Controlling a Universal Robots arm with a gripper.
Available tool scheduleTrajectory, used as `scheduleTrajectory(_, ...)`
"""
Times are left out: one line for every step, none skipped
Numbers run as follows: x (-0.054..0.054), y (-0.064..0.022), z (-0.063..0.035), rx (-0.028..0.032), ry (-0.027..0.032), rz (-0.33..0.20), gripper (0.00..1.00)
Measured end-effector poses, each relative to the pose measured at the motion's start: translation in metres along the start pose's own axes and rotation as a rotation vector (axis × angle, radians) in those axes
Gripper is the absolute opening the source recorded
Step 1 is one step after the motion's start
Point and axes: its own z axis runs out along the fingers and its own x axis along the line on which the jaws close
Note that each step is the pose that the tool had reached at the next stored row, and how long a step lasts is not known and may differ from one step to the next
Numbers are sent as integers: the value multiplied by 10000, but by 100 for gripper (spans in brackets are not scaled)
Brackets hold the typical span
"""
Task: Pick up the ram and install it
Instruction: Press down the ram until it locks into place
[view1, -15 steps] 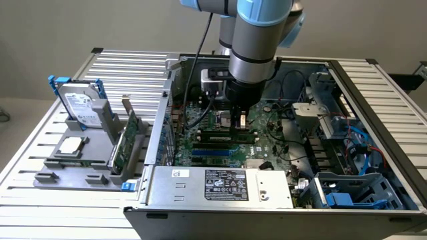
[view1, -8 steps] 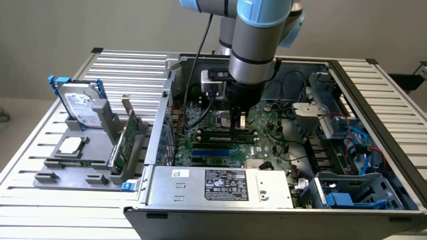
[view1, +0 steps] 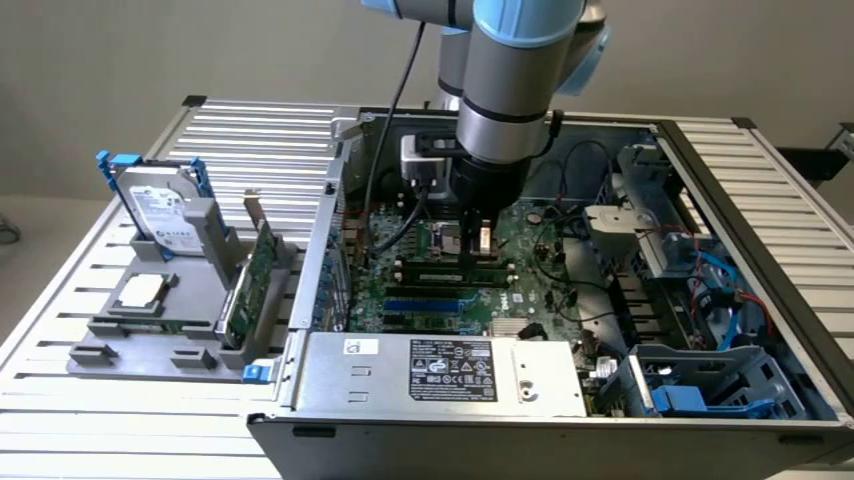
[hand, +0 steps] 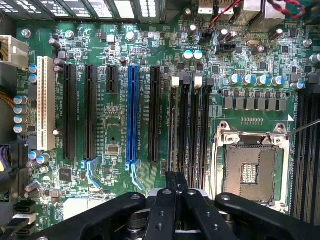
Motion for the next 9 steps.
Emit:
scheduleTrajectory(0, 6, -24, 1, -2, -1, 11)
scheduleTrajectory(0, 12, -42, 1, -2, -1, 11)
scheduleTrajectory(0, 19, -50, 1, 1, -1, 11)
scheduleTrajectory(0, 30, -50, 1, -1, 0, 11)
scheduleTrajectory(0, 40, -50, 1, 0, -1, 11)
scheduleTrajectory(0, 54, -50, 0, 1, 0, 11)
scheduleTrajectory(0, 69, -49, 0, 1, -1, 11)
scheduleTrajectory(-1, 84, -49, 0, 1, -1, 11)
scheduleTrajectory(-1, 101, -48, 0, 1, -2, 11)
